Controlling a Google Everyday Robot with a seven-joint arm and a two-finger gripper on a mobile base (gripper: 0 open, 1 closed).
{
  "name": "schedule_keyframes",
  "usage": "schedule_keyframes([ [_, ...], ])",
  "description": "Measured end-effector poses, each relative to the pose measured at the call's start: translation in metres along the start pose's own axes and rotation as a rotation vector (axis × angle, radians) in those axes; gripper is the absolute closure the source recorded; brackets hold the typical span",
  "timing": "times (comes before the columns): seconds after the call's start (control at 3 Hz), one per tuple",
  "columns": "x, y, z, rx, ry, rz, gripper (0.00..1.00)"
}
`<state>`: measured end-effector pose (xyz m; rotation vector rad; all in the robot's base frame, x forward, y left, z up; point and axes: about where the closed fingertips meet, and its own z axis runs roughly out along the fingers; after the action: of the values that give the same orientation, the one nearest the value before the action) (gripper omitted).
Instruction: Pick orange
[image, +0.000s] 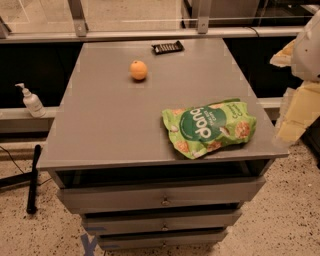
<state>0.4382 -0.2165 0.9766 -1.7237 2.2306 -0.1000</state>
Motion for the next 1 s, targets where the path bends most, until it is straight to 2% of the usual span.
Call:
schedule_keyframes([
  [0.33, -0.001, 0.0, 0.0, 0.004, -0.002, 0.0, 0.0],
  [0.67, -0.014, -0.019, 0.013, 0.039, -0.065, -0.008, 0.0],
  [1.0, -0.054, -0.065, 0.047, 0.082, -0.198, 0.003, 0.0],
])
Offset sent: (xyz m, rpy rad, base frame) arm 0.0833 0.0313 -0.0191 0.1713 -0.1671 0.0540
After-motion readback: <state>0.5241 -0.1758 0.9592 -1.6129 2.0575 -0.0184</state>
